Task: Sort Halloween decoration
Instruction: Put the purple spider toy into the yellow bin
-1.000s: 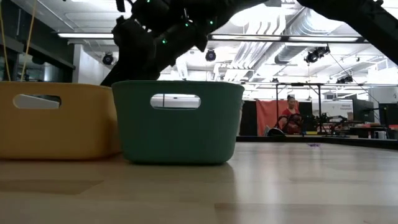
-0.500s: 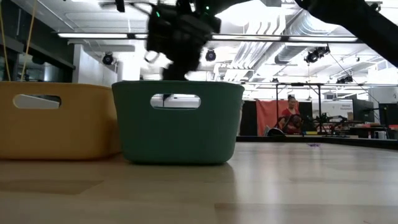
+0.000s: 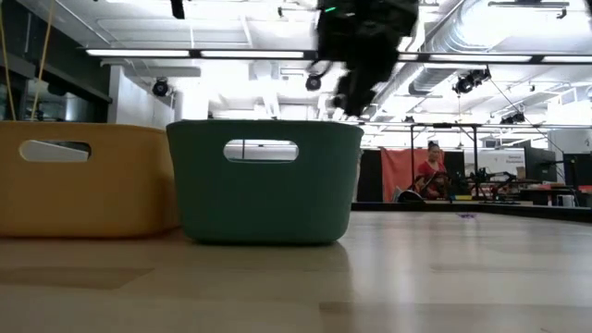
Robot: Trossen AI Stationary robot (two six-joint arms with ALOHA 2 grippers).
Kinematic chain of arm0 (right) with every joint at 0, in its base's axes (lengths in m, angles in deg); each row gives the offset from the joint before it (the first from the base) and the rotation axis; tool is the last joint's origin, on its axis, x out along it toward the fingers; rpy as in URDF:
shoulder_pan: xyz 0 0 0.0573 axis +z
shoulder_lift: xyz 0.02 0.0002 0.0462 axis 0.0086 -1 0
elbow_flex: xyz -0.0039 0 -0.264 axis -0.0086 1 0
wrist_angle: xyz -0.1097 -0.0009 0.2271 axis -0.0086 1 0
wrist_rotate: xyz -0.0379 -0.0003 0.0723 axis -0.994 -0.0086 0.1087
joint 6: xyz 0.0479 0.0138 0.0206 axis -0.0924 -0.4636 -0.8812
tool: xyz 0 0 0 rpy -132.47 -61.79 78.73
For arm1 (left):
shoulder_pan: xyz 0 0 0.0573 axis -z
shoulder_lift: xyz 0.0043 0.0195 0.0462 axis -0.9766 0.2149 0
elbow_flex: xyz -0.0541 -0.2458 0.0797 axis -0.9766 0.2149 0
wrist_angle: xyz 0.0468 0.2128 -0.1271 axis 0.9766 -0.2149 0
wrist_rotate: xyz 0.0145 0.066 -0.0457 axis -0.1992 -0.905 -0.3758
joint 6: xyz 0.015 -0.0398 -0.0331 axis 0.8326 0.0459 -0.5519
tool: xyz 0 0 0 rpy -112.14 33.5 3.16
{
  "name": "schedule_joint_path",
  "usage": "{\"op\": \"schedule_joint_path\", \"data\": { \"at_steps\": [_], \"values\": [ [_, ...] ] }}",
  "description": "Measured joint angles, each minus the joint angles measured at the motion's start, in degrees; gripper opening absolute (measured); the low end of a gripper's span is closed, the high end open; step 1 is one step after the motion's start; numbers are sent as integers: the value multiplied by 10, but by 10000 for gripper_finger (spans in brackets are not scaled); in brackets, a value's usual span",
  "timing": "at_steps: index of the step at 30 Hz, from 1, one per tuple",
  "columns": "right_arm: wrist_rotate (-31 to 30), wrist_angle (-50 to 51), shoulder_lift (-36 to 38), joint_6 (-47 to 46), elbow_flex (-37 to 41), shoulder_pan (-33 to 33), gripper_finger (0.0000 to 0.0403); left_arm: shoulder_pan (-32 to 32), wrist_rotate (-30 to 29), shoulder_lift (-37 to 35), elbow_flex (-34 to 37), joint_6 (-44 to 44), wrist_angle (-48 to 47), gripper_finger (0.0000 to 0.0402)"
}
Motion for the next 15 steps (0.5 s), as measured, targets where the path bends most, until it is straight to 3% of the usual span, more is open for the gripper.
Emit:
{"op": "schedule_joint_path", "data": {
  "at_steps": [4, 8, 12, 15],
  "values": [
    [-45, -158, 142, -121, 171, -1, 126, 0, 0, 0, 0, 0, -2, 0],
    [-138, -358, 254, -244, 306, 5, 126, 0, 0, 0, 0, -1, -2, 0],
    [-212, -564, 317, -311, 385, 2, 126, 1, 0, 5, 0, -2, -3, 0],
    [-221, -685, 330, -320, 401, -6, 126, 4, 8, 19, 0, -15, -9, 0]
  ]
}}
